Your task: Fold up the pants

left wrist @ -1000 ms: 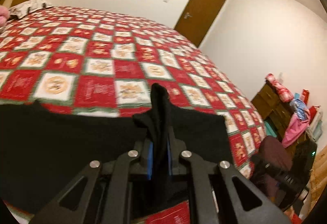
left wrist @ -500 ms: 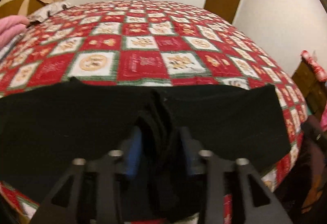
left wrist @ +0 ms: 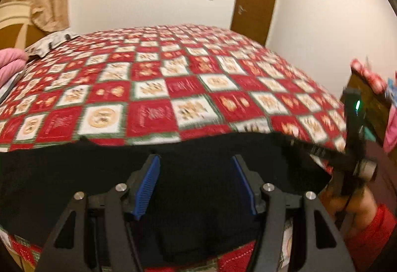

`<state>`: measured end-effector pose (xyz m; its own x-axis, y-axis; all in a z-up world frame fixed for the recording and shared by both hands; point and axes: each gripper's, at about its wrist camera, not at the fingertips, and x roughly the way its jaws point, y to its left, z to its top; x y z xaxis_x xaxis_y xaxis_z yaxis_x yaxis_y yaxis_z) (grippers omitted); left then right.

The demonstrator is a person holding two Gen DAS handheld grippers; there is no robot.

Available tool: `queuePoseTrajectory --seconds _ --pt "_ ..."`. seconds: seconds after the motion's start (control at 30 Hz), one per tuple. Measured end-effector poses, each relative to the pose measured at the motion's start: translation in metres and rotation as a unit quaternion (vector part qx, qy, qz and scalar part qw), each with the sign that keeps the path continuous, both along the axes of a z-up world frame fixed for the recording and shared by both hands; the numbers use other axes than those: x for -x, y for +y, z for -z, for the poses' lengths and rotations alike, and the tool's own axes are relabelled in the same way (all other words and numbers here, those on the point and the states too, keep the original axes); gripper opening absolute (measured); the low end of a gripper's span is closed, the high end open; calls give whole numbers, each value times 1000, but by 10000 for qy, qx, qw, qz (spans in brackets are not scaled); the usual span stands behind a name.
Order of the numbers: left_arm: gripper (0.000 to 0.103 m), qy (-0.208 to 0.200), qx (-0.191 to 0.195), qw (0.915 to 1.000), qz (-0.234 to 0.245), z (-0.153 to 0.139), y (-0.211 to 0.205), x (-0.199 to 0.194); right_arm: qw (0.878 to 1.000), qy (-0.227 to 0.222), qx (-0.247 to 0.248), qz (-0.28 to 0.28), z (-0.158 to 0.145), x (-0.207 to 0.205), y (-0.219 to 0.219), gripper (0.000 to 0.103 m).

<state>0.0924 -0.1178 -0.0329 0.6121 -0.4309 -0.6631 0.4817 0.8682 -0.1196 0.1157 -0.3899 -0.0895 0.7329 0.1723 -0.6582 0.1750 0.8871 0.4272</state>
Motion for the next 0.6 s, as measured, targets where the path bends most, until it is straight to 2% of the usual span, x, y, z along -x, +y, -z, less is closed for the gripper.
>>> queuePoseTrajectory --seconds 0.07,0.2,0.27,0.3,0.33,0.37,0.4,0.47,0.6 --pt "63 86 -98 9999 76 10 -6 -1 9999 -64 -81 46 -5 8 -5 23" --pt "63 389 -346 9985 -164 35 1 -9 9981 -603 26 78 -27 24 4 23" --pt "67 191 -534 9981 -250 37 2 -5 9980 -556 275 -80 -29 16 18 23" --pt "78 229 -773 9961 -360 42 1 -6 9980 -452 429 -132 -27 9 23 24" --pt "86 289 -827 9952 -440 46 1 -9 9974 -146 685 -151 -17 -3 31 27" --pt "89 306 -737 9954 -531 47 5 -10 9969 -10 778 -127 -9 -8 34 28" --pt "91 381 -671 9953 -583 48 9 -12 9963 -118 847 -61 -7 -8 36 31" --pt "92 396 -736 9951 -532 47 9 -11 9968 -214 772 -17 -6 -7 35 36" --pt "92 371 -799 9942 -612 42 14 -10 9983 -264 486 196 -19 9 32 37"
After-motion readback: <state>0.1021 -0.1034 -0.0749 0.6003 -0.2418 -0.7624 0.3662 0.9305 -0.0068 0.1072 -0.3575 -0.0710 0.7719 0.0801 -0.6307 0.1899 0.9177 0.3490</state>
